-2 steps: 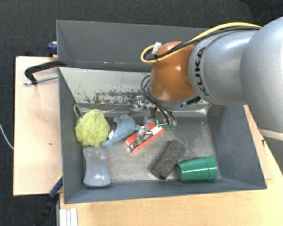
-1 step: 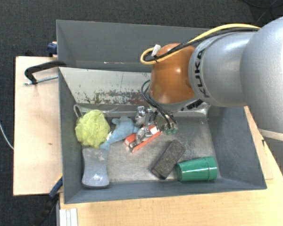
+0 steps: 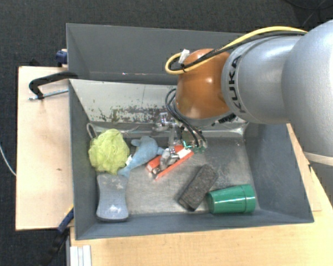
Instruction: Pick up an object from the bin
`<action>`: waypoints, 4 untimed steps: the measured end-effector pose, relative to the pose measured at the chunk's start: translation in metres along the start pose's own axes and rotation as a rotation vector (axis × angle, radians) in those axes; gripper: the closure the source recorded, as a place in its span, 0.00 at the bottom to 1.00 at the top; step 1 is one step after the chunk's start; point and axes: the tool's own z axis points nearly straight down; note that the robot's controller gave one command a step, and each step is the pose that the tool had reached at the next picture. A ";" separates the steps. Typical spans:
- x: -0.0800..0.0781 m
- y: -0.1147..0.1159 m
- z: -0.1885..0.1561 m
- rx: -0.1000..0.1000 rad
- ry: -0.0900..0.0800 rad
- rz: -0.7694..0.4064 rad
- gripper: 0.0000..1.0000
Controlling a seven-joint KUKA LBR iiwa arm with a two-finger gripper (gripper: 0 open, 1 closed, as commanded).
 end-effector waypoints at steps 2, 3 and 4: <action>0.010 0.000 0.002 0.001 0.050 -0.004 1.00; 0.013 0.013 0.000 0.013 0.035 -0.136 1.00; 0.026 0.028 -0.002 -0.003 0.020 -0.374 1.00</action>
Offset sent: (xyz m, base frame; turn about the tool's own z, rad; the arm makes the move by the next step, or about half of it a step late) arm 0.0000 0.0000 0.0000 0.0000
